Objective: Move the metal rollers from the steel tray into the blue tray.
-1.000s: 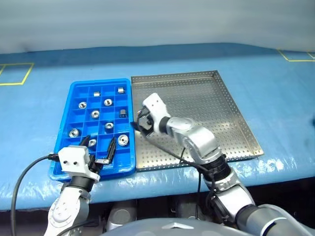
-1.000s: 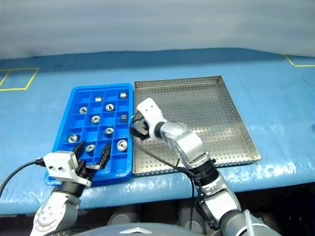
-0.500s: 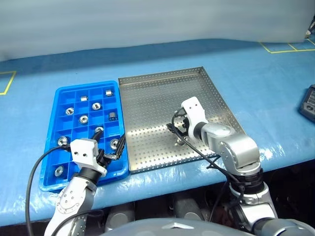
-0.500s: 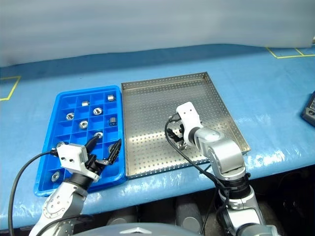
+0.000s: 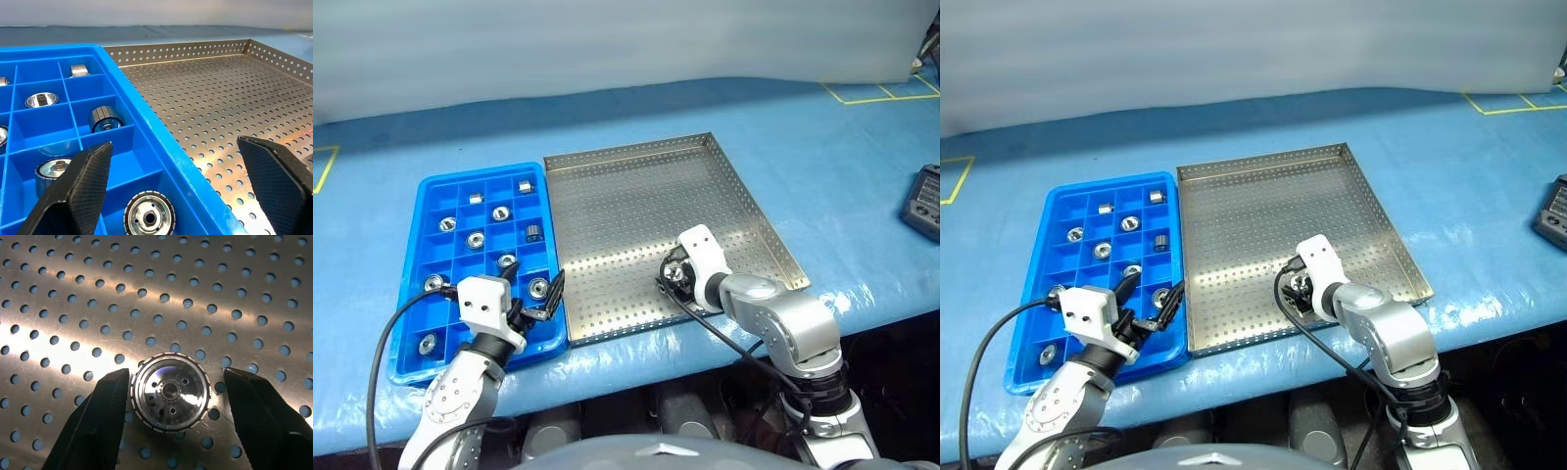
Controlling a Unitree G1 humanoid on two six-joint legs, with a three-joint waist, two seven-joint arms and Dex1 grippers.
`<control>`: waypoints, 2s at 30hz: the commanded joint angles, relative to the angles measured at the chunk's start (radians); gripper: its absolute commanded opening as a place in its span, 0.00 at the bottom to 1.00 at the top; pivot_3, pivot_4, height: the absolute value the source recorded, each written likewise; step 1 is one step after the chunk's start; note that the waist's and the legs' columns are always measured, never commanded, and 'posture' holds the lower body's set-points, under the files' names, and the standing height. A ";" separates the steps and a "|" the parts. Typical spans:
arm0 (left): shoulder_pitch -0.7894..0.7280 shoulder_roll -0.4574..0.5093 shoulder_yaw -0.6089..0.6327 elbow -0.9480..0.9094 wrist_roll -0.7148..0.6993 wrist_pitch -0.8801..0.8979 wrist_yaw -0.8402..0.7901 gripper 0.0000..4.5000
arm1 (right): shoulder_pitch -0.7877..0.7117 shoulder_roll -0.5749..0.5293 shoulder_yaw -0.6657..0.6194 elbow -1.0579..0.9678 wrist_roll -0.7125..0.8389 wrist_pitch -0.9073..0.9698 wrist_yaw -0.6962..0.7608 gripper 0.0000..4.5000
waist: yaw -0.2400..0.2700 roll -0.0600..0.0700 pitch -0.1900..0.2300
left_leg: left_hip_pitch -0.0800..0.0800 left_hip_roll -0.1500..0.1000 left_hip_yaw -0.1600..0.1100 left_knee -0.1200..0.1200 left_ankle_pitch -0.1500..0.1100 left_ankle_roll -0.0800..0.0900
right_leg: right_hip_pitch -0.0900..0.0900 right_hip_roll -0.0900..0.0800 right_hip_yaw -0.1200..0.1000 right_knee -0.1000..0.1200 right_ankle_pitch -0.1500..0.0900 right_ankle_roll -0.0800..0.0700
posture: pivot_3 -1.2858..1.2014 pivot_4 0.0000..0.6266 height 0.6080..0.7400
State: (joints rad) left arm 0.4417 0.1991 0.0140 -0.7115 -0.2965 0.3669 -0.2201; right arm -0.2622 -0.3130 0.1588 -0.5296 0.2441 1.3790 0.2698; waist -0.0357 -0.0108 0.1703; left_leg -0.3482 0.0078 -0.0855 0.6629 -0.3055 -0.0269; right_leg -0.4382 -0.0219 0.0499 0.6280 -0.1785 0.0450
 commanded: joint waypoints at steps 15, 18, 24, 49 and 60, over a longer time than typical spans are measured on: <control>0.077 -0.034 0.073 -0.117 0.041 -0.112 0.067 0.99 | -0.238 0.017 0.165 0.114 0.023 -0.315 0.151 0.38 | 0.027 -0.001 0.000 | 0.000 0.000 0.000 -0.001 0.000 0.000 | -0.001 0.000 0.000 0.000 0.000 0.000 | 0.61 0.24 1.00; 0.120 -0.050 0.087 -0.141 0.032 -0.112 0.081 0.99 | -0.283 0.038 0.209 0.176 0.015 -0.418 0.200 0.38 | 0.041 -0.001 0.000 | 0.000 0.000 -0.001 -0.001 0.000 0.000 | 0.000 0.000 0.000 0.000 0.000 0.000 | 0.63 0.24 1.00; 0.252 -0.097 0.085 -0.165 0.130 -0.226 0.122 0.99 | -0.369 0.121 0.307 0.306 -0.014 -0.574 0.276 0.38 | 0.081 -0.001 0.001 | -0.001 0.000 -0.001 -0.002 0.000 0.000 | -0.001 0.000 -0.001 0.000 0.000 -0.001 | 0.67 0.24 1.00; 0.477 -0.229 0.043 -0.145 0.112 -0.406 0.136 0.99 | -0.260 0.215 0.487 0.364 -0.011 -0.545 0.400 0.68 | 0.238 -0.003 0.001 | -0.008 0.000 -0.003 0.000 0.000 0.000 | -0.008 0.000 -0.004 -0.001 -0.001 -0.001 | 0.71 0.24 1.00; 0.350 -0.146 0.068 -0.129 0.078 -0.317 0.109 0.99 | -0.251 0.224 0.363 0.302 -0.002 -0.548 0.330 0.99 | 0.229 -0.003 0.001 | -0.008 0.000 -0.003 0.000 0.000 0.000 | -0.008 0.000 -0.005 -0.002 -0.001 -0.001 | 0.65 0.24 1.00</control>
State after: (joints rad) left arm 0.8112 0.0376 0.0693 -0.8304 -0.2057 0.0364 -0.1020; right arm -0.5043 -0.1014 0.5761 -0.1860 0.2355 0.8562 0.6200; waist 0.1934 -0.0133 0.1718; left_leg -0.3564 0.0082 -0.0890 0.6631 -0.3053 -0.0275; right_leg -0.4456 -0.0217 0.0452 0.6267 -0.1797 0.0437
